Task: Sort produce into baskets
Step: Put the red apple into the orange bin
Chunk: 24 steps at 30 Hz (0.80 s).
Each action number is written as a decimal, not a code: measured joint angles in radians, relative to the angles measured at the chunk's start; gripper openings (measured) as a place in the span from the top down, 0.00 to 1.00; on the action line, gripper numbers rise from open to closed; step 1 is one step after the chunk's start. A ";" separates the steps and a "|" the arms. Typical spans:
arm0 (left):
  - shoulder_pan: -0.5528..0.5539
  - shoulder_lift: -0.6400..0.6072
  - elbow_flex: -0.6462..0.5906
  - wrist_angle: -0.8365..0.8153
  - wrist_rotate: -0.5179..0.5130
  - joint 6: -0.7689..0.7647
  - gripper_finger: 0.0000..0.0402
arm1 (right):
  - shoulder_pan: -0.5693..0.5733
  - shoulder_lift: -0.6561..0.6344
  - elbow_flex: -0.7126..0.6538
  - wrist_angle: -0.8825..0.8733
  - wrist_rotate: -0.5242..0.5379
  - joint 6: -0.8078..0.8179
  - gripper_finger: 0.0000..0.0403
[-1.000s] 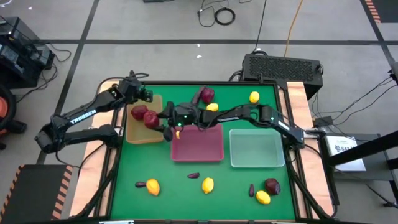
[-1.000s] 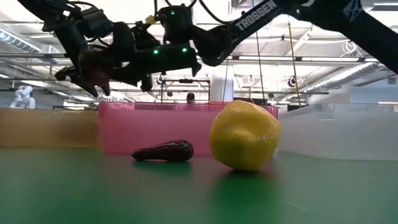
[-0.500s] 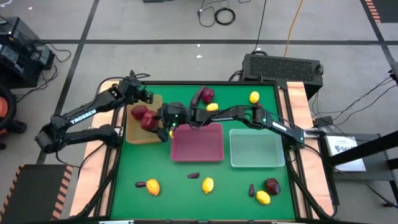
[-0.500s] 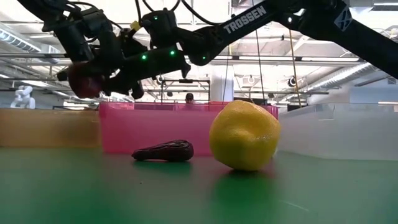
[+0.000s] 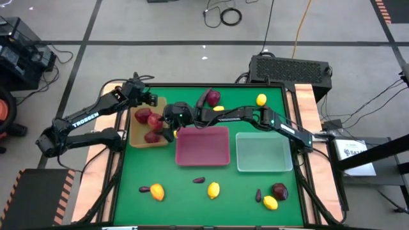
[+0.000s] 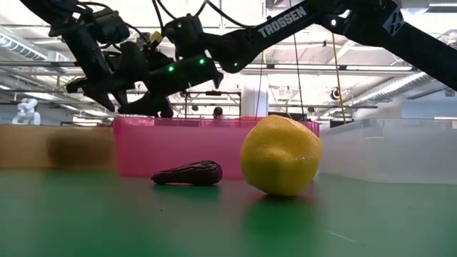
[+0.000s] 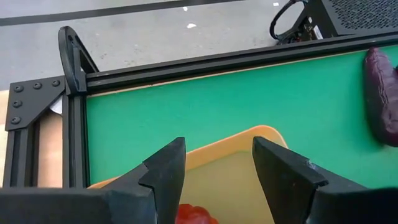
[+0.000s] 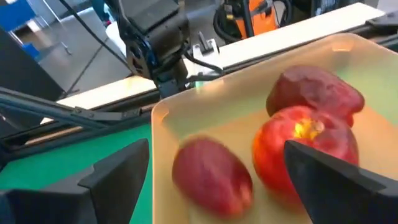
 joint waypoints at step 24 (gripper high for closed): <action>-0.004 0.000 0.000 0.113 0.049 0.008 0.52 | -0.237 -0.285 0.001 -0.985 0.273 0.091 0.10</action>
